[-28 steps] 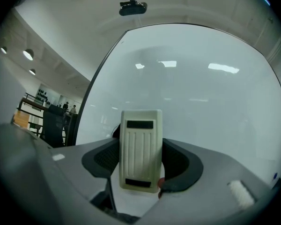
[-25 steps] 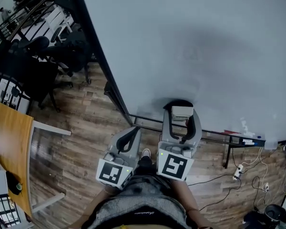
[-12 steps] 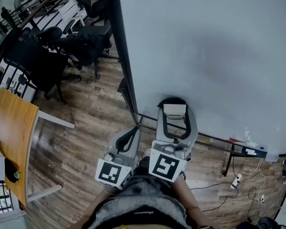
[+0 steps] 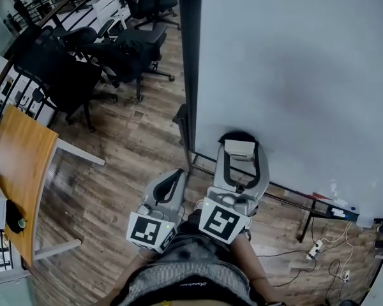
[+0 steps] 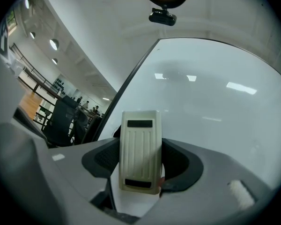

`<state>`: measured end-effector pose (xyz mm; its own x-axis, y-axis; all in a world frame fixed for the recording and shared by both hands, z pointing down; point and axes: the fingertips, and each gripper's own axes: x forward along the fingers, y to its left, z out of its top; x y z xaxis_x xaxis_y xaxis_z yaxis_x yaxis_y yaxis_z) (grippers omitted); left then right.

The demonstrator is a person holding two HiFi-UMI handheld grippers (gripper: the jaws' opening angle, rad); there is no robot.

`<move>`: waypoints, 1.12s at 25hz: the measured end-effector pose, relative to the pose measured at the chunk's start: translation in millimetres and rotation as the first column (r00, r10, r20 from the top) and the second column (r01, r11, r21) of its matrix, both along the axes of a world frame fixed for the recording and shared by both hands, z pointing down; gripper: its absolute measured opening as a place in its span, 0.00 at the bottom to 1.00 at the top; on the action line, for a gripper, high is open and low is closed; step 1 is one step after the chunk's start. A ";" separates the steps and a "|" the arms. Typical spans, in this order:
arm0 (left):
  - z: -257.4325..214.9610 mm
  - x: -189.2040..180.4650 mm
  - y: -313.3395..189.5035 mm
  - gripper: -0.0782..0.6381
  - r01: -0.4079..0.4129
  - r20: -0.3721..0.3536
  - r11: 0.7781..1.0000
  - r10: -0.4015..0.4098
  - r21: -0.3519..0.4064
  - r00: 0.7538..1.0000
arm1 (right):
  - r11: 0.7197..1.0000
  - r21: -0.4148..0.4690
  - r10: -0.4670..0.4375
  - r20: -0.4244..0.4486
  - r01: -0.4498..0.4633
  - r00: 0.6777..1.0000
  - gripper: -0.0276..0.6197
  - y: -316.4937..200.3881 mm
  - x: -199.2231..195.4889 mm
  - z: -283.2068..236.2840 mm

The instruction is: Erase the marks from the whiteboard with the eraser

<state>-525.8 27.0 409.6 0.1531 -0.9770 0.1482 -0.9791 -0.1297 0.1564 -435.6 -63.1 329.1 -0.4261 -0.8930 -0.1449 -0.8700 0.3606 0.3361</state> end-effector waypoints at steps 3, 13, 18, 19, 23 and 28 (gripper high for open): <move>2.0 -2.6 -0.9 0.11 -0.007 -0.003 1.000 0.007 -0.003 1.000 | 0.999 -0.045 -0.002 -0.024 0.001 1.000 0.45 2.0 -3.2 13.7; 5.9 19.3 -12.7 0.11 -0.077 0.001 0.997 0.077 -0.014 0.997 | 0.997 -0.077 -0.004 -0.067 -0.001 0.998 0.45 -1.6 3.6 37.9; 7.4 33.8 -16.7 0.11 -0.125 -0.009 0.992 0.125 -0.020 0.992 | 0.997 -0.072 0.033 -0.052 -0.037 0.998 0.45 -3.7 21.8 33.5; 7.4 37.1 -17.7 0.11 -0.136 -0.010 0.990 0.136 -0.020 0.991 | 0.996 -0.072 0.044 -0.051 -0.048 0.998 0.45 -4.0 27.0 33.0; 7.3 51.5 -22.2 0.11 -0.179 -0.006 0.984 0.179 -0.018 0.984 | 0.993 -0.083 0.079 -0.047 -0.082 0.996 0.45 -6.3 47.4 33.3; 8.2 79.1 -31.6 0.11 -0.227 -0.008 0.974 0.227 -0.023 0.974 | 0.990 -0.095 0.096 -0.040 -0.099 0.995 0.45 -10.7 76.4 30.6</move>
<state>-446.7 -4.6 417.8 0.3714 -0.9130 0.1690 -0.9237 -0.3449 0.1667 -359.2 -73.8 359.7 -0.3396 -0.9397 -0.0417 -0.8908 0.3070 0.3349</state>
